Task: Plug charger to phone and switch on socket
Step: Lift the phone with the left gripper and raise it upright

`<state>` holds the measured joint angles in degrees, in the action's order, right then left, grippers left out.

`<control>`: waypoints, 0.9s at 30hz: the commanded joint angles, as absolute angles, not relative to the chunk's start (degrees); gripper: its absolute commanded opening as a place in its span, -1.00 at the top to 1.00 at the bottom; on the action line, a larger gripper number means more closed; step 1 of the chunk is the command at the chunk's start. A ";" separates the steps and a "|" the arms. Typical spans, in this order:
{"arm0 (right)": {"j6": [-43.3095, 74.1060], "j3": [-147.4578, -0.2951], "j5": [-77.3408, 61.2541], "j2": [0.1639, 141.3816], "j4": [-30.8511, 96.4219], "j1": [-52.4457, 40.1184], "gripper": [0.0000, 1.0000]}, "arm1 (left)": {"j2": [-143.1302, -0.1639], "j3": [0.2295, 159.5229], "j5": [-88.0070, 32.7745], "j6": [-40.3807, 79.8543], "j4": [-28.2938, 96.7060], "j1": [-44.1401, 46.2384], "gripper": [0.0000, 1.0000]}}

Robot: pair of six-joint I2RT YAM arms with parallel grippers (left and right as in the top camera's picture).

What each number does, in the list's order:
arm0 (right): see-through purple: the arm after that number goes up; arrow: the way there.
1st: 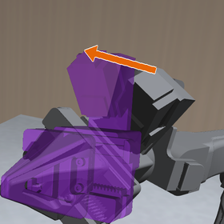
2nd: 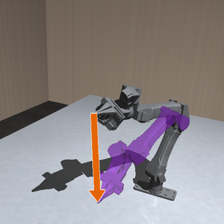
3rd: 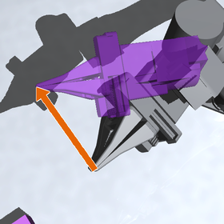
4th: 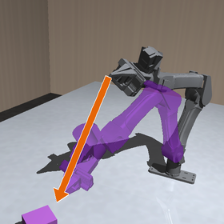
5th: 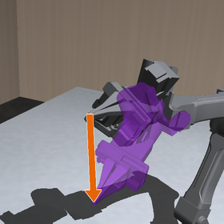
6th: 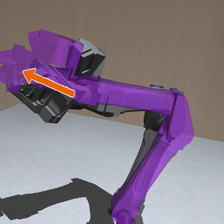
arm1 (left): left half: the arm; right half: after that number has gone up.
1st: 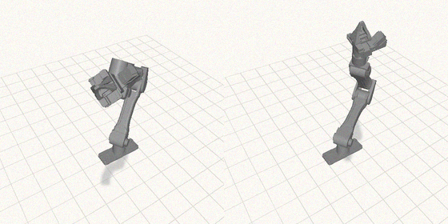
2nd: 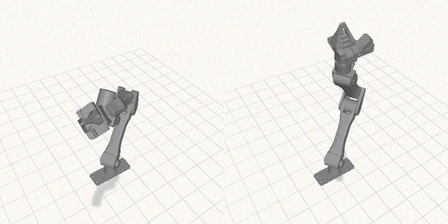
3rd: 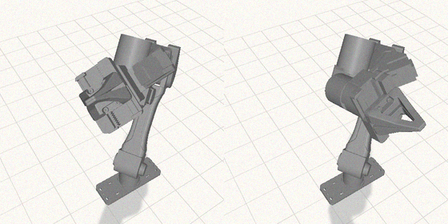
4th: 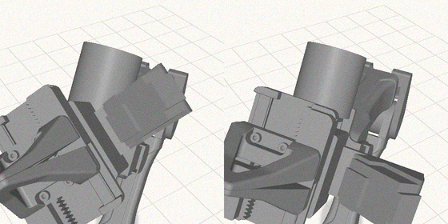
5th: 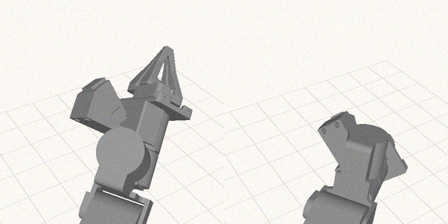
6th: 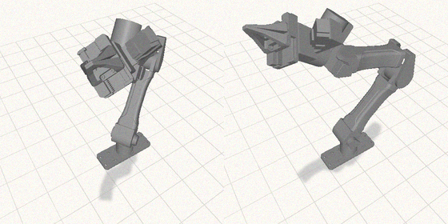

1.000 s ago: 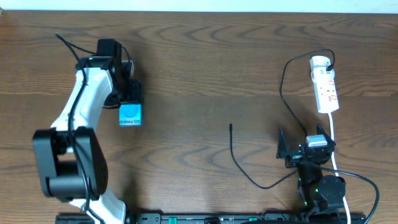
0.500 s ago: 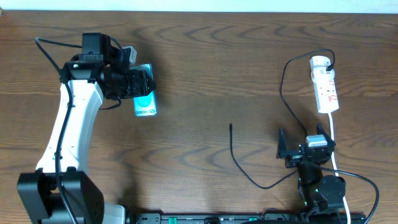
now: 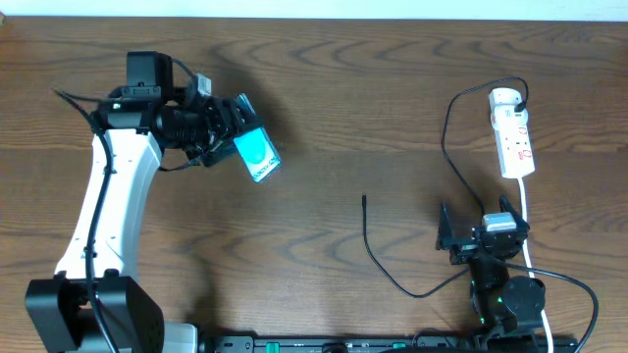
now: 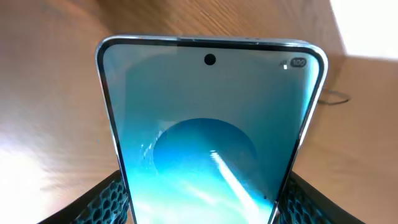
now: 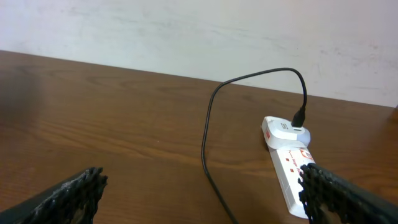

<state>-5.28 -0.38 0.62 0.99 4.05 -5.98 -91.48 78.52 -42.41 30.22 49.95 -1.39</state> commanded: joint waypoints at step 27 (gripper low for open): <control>-5.89 -0.32 0.47 0.80 4.29 -6.33 -0.98 | -90.28 79.99 -73.12 56.38 50.04 -10.33 0.85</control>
